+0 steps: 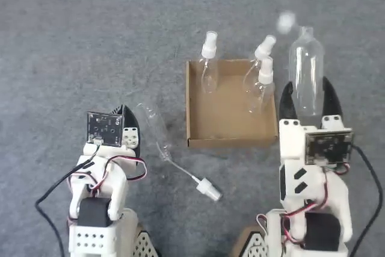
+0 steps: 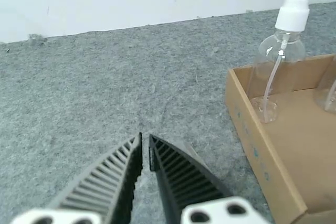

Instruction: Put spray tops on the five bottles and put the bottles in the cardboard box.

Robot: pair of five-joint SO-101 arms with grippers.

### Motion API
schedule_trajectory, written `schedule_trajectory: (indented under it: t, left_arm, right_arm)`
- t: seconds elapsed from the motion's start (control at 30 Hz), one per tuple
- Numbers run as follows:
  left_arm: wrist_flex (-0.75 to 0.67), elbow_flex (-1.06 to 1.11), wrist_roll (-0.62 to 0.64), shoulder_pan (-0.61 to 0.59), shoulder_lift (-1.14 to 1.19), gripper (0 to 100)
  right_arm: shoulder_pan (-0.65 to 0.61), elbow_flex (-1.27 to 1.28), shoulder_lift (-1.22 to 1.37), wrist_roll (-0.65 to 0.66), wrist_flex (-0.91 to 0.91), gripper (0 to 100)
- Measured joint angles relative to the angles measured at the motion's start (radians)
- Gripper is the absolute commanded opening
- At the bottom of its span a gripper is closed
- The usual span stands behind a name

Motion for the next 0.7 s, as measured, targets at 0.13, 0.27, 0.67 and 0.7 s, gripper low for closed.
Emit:
schedule_trajectory:
  t: [0.13,0.27,0.67,0.7]
  left_arm:
    - [0.000,0.000,0.000,0.000,0.000,1]
    - [0.000,0.000,0.000,0.000,0.000,1]
    - [0.000,0.000,0.000,0.000,0.000,1]
    - [0.000,0.000,0.000,0.000,0.000,1]
  right_arm:
    - [0.094,0.069,-0.140,0.006,0.000,3.9]
    - [0.195,0.084,-0.121,0.012,0.000,3.8]
    - [0.368,0.299,-0.121,0.084,-0.029,3.8]
    - [0.370,0.322,-0.120,0.100,-0.029,3.8]
